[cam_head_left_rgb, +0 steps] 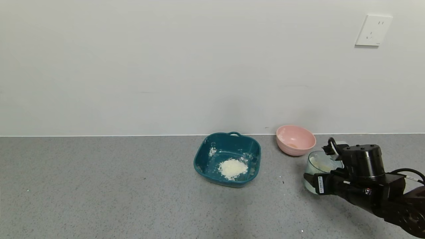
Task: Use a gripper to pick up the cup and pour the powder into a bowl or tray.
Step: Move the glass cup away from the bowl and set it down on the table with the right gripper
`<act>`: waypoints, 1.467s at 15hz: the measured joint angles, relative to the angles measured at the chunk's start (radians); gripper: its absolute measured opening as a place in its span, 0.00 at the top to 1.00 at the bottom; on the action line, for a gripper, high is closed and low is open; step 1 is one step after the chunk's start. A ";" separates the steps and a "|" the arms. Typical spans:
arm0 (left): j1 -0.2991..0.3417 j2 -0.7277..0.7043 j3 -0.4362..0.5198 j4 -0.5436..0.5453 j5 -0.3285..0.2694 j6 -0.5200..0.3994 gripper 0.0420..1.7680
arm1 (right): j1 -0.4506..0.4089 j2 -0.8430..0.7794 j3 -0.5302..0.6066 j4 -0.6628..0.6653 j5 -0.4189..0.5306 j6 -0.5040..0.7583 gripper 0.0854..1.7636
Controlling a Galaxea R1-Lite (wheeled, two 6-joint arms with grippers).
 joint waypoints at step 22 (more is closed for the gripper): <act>0.000 0.000 0.000 0.000 0.000 0.000 0.03 | 0.014 0.053 0.003 -0.004 -0.002 0.002 0.15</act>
